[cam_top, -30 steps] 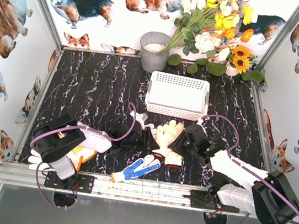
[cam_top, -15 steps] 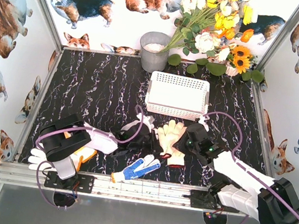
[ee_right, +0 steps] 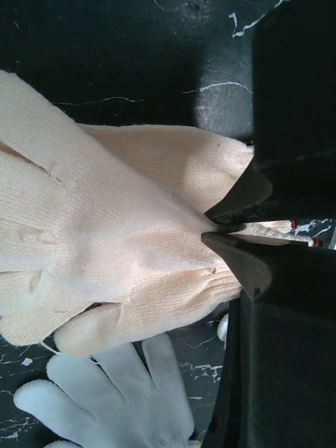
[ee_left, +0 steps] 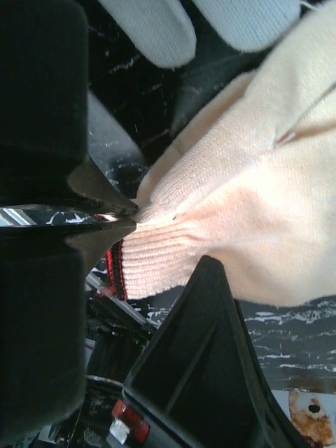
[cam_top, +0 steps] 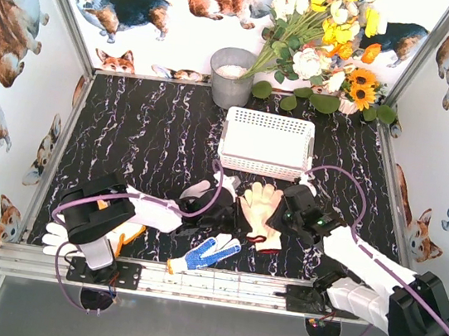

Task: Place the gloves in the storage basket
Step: Pair the glove with the glove.

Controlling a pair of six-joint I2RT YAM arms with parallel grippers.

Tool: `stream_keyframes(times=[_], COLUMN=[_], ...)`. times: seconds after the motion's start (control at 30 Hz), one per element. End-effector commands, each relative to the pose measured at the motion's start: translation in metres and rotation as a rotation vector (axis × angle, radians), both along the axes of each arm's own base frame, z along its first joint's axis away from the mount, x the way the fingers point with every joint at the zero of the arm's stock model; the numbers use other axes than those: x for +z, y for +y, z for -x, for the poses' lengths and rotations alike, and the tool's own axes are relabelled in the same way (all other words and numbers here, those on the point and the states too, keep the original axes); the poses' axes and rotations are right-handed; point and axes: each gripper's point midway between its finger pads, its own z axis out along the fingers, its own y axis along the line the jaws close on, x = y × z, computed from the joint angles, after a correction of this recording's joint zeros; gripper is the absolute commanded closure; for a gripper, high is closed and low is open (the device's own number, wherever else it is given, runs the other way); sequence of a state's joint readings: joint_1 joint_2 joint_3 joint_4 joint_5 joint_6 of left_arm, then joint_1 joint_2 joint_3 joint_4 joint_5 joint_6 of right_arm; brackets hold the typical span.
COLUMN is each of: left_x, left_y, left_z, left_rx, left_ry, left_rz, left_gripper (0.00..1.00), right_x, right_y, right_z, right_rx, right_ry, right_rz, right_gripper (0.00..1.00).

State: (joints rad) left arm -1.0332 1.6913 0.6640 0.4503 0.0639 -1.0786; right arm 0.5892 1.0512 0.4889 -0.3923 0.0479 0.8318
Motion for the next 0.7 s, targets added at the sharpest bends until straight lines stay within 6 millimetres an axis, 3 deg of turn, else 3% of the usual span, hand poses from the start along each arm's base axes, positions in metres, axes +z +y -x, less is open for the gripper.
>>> stream_keyframes(times=[0.0, 0.17, 0.27, 0.3, 0.4, 0.67], left_x=[0.018, 0.026, 0.020, 0.030, 0.032, 0.037], left_y=[-0.020, -0.029, -0.030, -0.040, -0.045, -0.049], left_z=[0.003, 0.009, 0.017, 0.015, 0.019, 0.023], left_rx=[-0.025, -0.035, -0.055, -0.064, -0.083, -0.101], left_ry=[-0.014, -0.019, 0.011, 0.005, 0.016, 0.014], left_rz=[0.046, 0.059, 0.046, 0.073, 0.078, 0.079], left_gripper=[1.00, 1.00, 1.00, 1.00, 1.00, 1.00], right_x=[0.029, 0.034, 0.036, 0.038, 0.040, 0.031], right_y=[0.009, 0.010, 0.004, 0.002, 0.000, 0.000], right_z=[-0.015, -0.012, -0.012, -0.012, -0.010, -0.004], right_rx=[0.035, 0.086, 0.102, 0.110, 0.126, 0.161], right_ry=[-0.081, -0.081, -0.081, -0.085, -0.084, -0.045], right_rz=[-0.047, -0.046, -0.028, -0.025, -0.030, -0.026], right_gripper=[0.87, 0.87, 0.87, 0.87, 0.87, 0.86])
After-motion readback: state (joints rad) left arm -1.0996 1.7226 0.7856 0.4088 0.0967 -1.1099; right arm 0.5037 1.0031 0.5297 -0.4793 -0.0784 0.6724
